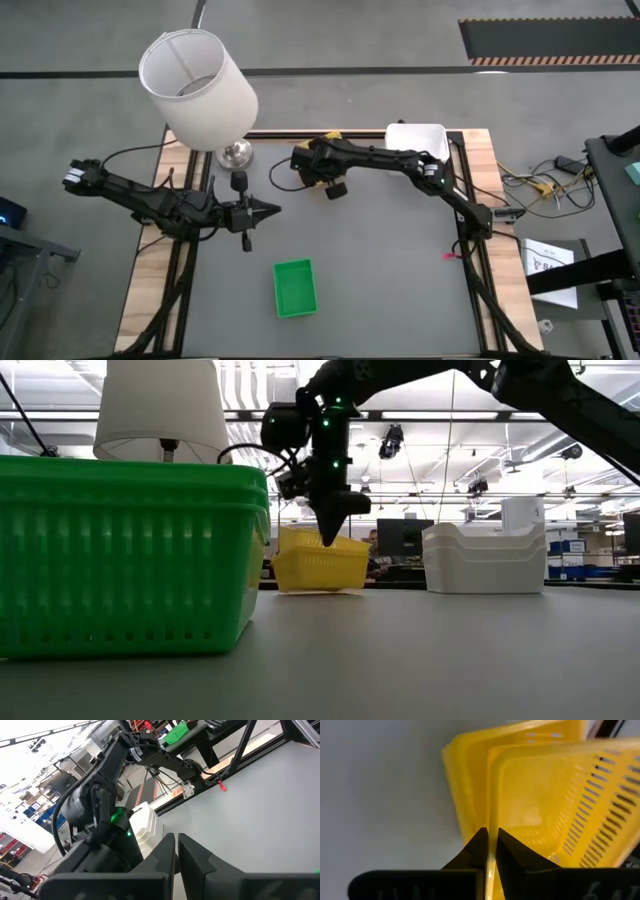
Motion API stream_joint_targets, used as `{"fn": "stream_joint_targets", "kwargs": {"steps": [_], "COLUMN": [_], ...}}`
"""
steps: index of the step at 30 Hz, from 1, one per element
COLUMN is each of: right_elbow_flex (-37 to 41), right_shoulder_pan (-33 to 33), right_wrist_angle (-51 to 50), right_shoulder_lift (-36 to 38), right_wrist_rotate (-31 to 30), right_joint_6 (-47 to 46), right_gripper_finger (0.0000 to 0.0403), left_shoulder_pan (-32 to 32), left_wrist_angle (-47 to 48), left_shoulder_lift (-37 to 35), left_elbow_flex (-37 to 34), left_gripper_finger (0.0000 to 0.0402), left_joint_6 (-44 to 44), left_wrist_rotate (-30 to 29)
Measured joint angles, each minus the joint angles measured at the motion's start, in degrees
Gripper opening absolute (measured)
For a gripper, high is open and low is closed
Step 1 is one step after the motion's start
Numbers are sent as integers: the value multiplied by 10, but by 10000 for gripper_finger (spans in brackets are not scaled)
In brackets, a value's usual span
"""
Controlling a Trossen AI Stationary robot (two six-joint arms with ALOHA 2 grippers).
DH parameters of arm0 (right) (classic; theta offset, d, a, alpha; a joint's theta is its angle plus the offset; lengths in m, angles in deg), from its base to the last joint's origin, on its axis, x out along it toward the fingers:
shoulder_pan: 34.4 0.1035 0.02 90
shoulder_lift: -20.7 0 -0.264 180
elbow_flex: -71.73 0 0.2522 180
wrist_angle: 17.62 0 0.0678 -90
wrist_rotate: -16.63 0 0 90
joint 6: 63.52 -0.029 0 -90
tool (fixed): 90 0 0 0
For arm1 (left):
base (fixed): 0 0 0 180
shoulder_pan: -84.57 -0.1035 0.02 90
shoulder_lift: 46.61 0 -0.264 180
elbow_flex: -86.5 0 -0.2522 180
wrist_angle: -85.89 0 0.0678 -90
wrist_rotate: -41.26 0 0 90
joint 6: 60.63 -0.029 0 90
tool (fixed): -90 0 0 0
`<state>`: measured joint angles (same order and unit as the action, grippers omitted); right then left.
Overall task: Stack baskets by color
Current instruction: Stack the bottom yellow bin on the top yellow bin, then return to Home Position
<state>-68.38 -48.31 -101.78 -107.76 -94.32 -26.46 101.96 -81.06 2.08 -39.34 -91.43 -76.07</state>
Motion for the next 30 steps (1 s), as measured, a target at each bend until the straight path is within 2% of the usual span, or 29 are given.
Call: {"fn": "stream_joint_targets", "kwargs": {"steps": [9, 21, 30], "right_elbow_flex": [0, 0, 0], "right_shoulder_pan": [3, 5, 5], "right_wrist_angle": [-5, -42, -42], "right_shoulder_lift": [0, 4, 4], "right_wrist_rotate": [2, 0, 0], "right_joint_6": [2, 10, 7], "right_gripper_finger": [57, 50, 96], "left_shoulder_pan": [0, 0, 0], "left_wrist_angle": [0, -1, -1], "left_shoulder_lift": [0, 0, 0], "left_elbow_flex": [-3, -3, -3], "left_gripper_finger": [5, 5, 5], "left_joint_6": [1, 1, 1], "left_wrist_rotate": [0, 0, 0]}}
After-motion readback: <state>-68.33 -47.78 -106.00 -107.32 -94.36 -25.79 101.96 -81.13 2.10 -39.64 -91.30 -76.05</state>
